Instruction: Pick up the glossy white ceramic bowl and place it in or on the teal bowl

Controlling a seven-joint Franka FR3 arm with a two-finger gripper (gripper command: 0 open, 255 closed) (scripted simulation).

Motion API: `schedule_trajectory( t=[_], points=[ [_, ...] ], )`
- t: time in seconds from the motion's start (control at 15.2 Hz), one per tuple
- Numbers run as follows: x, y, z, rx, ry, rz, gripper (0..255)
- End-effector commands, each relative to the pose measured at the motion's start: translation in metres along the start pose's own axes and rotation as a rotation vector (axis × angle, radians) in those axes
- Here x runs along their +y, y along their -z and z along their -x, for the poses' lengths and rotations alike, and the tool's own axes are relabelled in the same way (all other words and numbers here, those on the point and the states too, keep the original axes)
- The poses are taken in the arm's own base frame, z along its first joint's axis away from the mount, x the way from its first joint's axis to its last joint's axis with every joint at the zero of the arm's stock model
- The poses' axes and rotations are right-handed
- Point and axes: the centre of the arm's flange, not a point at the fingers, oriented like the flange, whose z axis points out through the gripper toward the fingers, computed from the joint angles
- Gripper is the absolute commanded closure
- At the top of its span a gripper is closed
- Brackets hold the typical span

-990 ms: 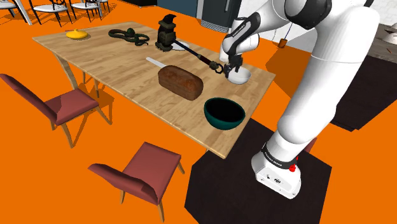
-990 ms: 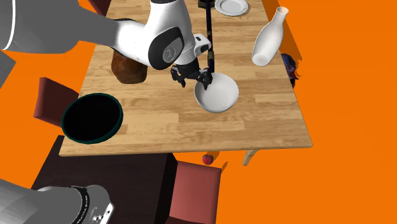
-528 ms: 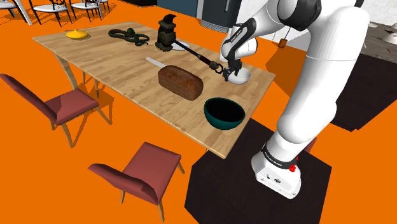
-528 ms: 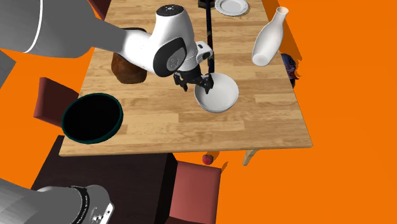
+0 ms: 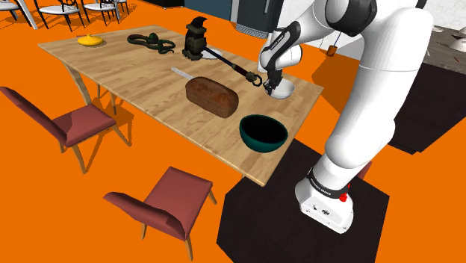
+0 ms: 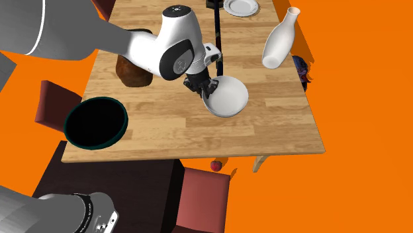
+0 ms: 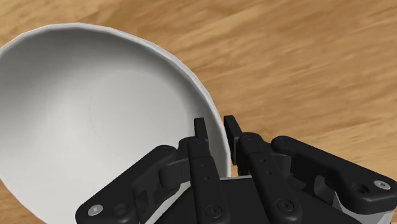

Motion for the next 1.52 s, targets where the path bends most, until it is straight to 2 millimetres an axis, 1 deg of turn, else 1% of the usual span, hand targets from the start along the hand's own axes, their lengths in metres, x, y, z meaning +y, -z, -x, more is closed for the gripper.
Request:
schedule_trajectory(
  t=[0.0, 0.4, 1.45],
  points=[
    [0.0, 0.0, 0.0, 0.0, 0.0, 0.0, 255],
    [0.0, 0.0, 0.0, 0.0, 0.0, 0.0, 255],
    [0.016, 0.083, -0.001, 0.0, 0.0, 0.0, 255]
  ],
)
